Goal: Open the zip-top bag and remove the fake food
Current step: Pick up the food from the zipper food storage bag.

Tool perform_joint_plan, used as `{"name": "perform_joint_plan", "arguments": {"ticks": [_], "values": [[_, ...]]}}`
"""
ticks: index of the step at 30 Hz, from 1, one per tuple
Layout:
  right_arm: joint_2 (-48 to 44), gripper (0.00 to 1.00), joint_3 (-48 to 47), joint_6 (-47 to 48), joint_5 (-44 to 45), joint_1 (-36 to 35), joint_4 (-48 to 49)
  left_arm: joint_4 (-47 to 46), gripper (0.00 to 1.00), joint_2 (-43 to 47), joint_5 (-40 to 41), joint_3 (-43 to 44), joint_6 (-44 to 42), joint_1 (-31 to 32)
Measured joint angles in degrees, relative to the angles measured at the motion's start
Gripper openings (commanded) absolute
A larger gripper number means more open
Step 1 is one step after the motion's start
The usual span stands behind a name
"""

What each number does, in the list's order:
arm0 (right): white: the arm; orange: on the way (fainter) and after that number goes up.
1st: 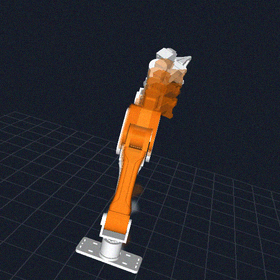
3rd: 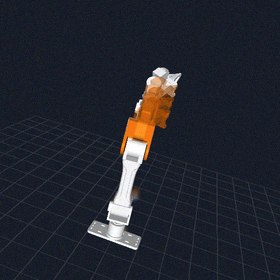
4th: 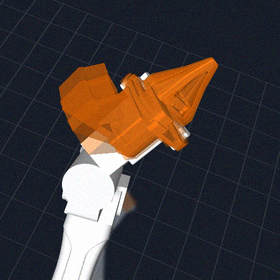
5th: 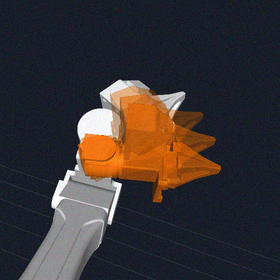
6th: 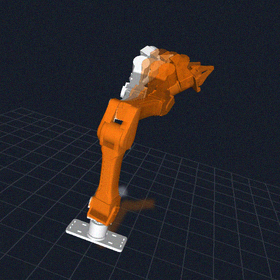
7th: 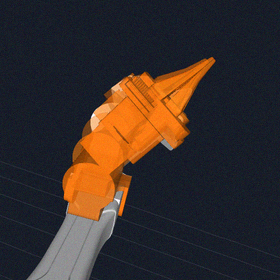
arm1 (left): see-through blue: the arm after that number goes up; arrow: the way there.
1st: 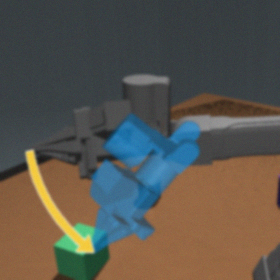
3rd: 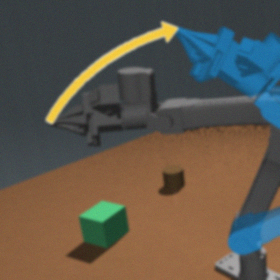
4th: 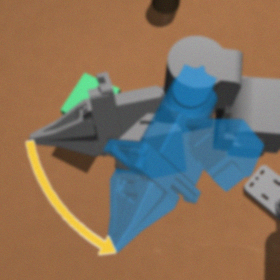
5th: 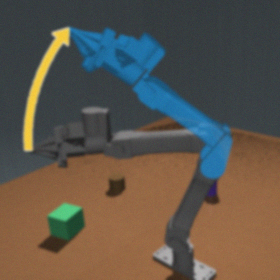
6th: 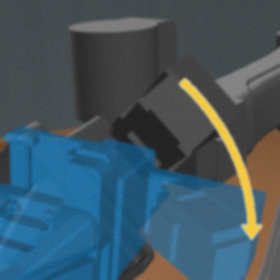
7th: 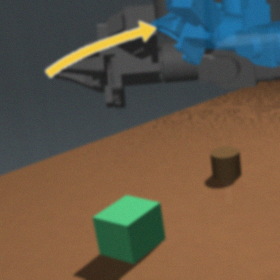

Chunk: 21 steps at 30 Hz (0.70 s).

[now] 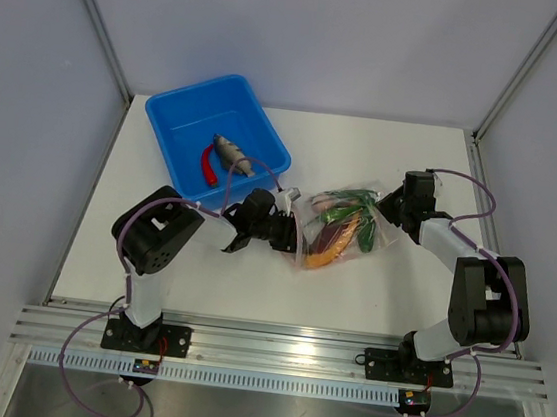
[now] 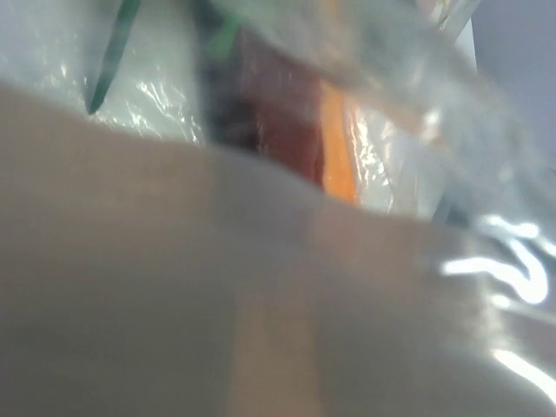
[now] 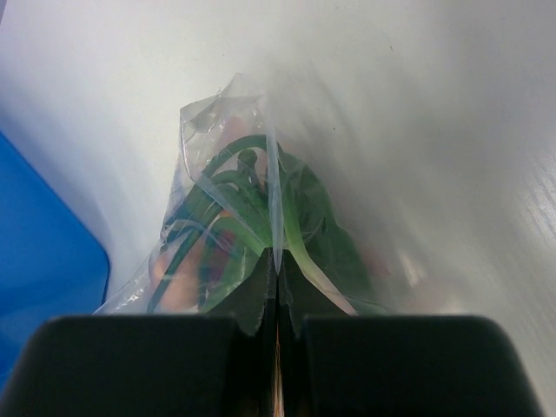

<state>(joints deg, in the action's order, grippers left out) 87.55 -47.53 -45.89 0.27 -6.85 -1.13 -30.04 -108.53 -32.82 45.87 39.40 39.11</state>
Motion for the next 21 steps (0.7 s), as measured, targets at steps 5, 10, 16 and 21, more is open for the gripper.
{"name": "perform_joint_plan", "arguments": {"ticks": [5,10,16,21], "values": [[0.0,0.01,0.0,0.0,0.0,0.0,0.0,-0.2,0.1,0.0,-0.5,0.0,0.3,0.0],[0.0,0.0,0.0,0.0,0.0,0.0,0.0,-0.5,0.03,0.0,-1.0,0.0,0.2,0.2],[0.0,0.0,-0.1,-1.3,2.3,0.0,-2.6,-1.6,0.0,0.2,-0.7,-0.7,0.8,-0.1],[0.0,0.0,-0.1,-3.3,5.1,0.0,-5.0,-4.0,0.0,3.7,1.6,-5.2,1.6,-1.4]]}}
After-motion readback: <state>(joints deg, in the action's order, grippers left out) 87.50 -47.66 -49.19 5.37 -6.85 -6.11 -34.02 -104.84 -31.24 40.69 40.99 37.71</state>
